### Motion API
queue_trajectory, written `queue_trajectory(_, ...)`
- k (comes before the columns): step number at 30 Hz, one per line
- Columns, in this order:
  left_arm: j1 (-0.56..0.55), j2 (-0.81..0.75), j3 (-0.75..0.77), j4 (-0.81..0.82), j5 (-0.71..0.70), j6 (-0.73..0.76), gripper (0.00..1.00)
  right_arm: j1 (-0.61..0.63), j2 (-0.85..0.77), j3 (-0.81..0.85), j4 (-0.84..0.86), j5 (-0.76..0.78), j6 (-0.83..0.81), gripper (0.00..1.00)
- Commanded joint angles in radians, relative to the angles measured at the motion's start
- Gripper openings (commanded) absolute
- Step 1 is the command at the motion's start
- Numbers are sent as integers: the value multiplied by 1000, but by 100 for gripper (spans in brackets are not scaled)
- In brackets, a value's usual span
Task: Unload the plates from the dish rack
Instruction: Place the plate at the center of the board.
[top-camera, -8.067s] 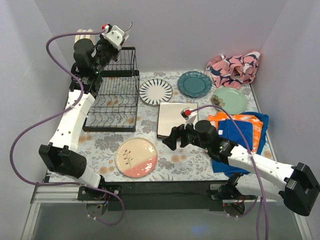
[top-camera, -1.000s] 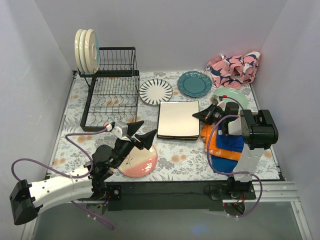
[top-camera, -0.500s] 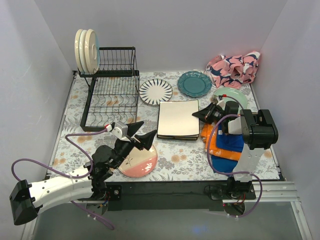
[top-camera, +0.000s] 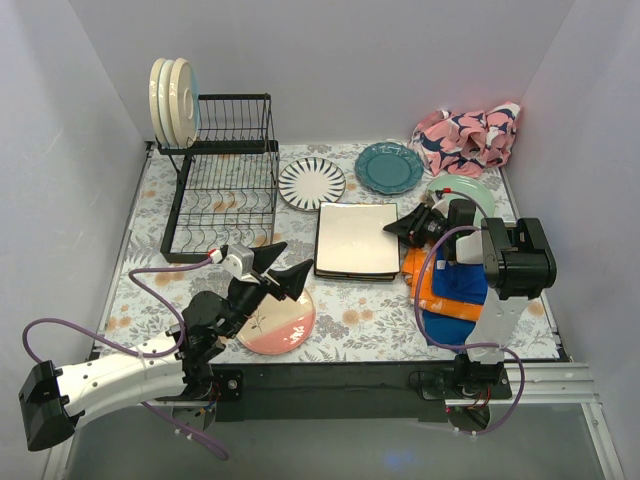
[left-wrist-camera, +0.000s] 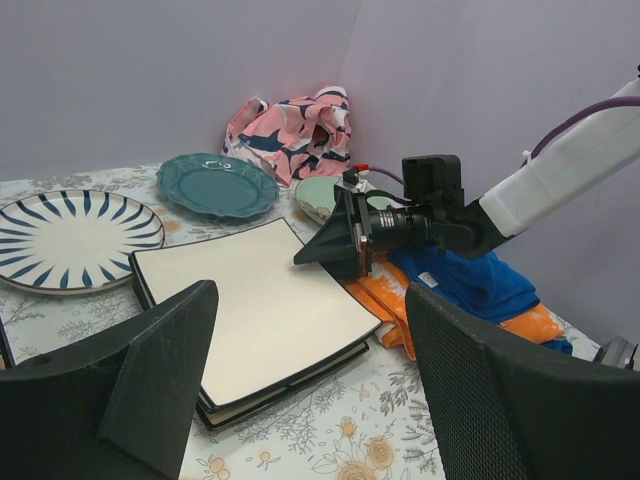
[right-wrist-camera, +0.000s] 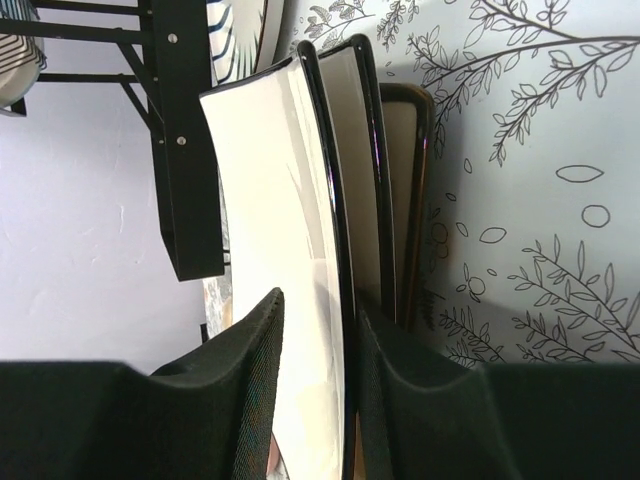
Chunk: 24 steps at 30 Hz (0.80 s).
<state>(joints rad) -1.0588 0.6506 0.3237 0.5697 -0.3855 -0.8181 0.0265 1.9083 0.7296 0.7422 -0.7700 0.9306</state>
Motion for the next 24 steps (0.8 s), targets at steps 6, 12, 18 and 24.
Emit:
queue_trajectory(6, -6, 11, -5, 19, 8, 8, 74, 1, -75, 59, -112, 46, -82, 41)
queue_trajectory(12, -6, 11, 2, 7, 7, 13, 74, 1, -109, 85, -239, 115, -154, 42)
queue_trajectory(18, -6, -17, -5, 9, 20, 13, 74, 3, -141, 117, -346, 184, -225, 42)
queue_trajectory(24, -6, -8, 0, 6, 30, 13, 75, 3, -160, 139, -434, 230, -263, 42)
